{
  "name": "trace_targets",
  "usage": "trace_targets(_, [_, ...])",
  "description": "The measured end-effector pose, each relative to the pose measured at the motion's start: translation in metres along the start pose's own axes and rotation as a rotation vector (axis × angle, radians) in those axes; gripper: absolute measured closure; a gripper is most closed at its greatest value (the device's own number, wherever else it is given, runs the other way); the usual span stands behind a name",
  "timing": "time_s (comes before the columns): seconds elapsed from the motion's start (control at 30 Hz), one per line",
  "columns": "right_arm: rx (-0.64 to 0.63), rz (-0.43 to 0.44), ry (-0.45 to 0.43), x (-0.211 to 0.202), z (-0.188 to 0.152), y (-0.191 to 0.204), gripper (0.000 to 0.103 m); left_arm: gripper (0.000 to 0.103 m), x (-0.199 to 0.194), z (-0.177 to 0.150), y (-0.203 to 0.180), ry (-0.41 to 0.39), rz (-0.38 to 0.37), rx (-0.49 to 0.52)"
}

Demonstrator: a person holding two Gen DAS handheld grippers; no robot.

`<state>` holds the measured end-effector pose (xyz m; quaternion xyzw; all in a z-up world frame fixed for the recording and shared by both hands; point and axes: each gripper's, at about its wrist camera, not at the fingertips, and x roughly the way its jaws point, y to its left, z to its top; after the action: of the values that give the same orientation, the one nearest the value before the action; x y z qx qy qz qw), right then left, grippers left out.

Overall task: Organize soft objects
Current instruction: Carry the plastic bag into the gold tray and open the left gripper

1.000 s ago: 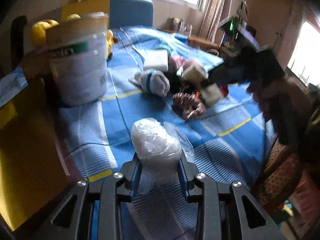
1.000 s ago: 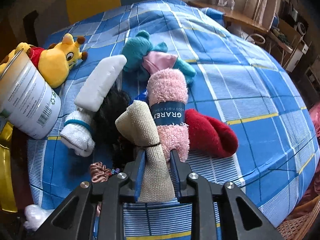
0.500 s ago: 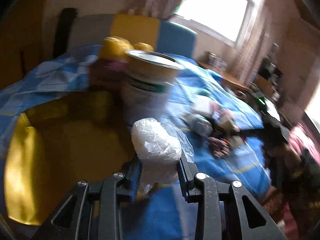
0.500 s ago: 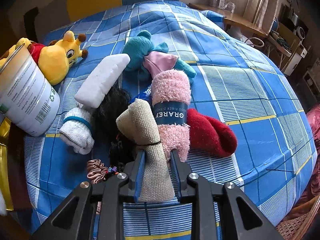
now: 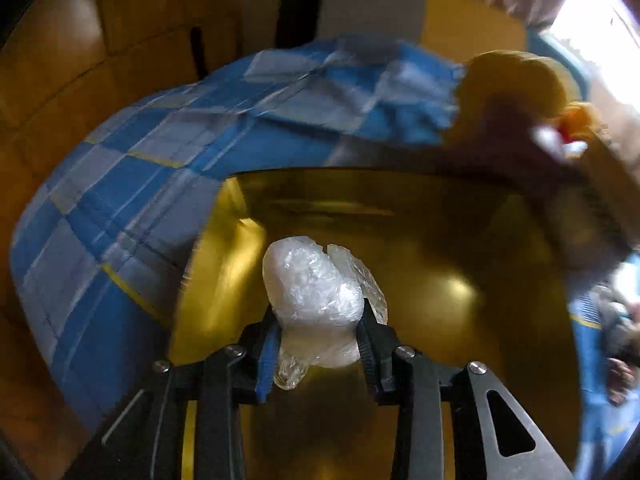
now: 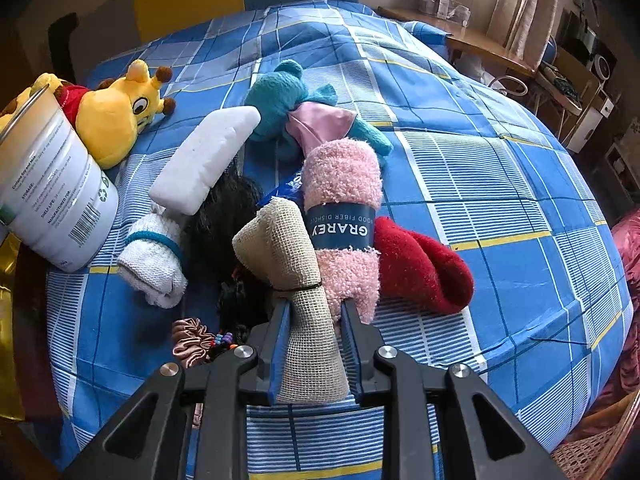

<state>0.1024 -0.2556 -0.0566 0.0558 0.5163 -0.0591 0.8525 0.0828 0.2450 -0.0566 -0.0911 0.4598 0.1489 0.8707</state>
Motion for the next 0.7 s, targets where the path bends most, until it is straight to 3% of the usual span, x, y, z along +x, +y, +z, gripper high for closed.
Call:
trace_targets(0.1, [0.000,0.016,-0.007,-0.003,-0.001,0.001,0.079,0.061,0.001,-0.001,0.011,0.013,-0.015,-0.038])
trace_targets(0.2, [0.006,0.040,-0.018,-0.010,-0.002,0.001,0.080,0.046,-0.010,-0.012,0.016,-0.009,-0.051,-0.056])
trace_targets(0.33, [0.021,0.078,-0.033,-0.023,-0.006,0.000,0.080,0.038,-0.025,-0.020,0.009,-0.041,-0.103,-0.048])
trace_targets(0.43, [0.053,0.180,0.009,-0.028,-0.010,-0.005,0.080,0.030,-0.038,-0.029,0.000,-0.047,-0.153,-0.036])
trace_targets(0.47, [0.033,0.198,0.036,-0.027,-0.012,-0.002,0.080,0.030,-0.043,-0.033,-0.003,-0.048,-0.173,-0.030])
trace_targets(0.53, [-0.019,0.140,0.058,-0.024,-0.016,0.006,0.080,0.030,-0.047,-0.039,-0.009,-0.046,-0.193,-0.020])
trace_targets(0.7, [-0.057,0.161,0.078,-0.025,-0.018,0.013,0.072,0.030,-0.057,-0.049,-0.018,-0.032,-0.235,-0.007])
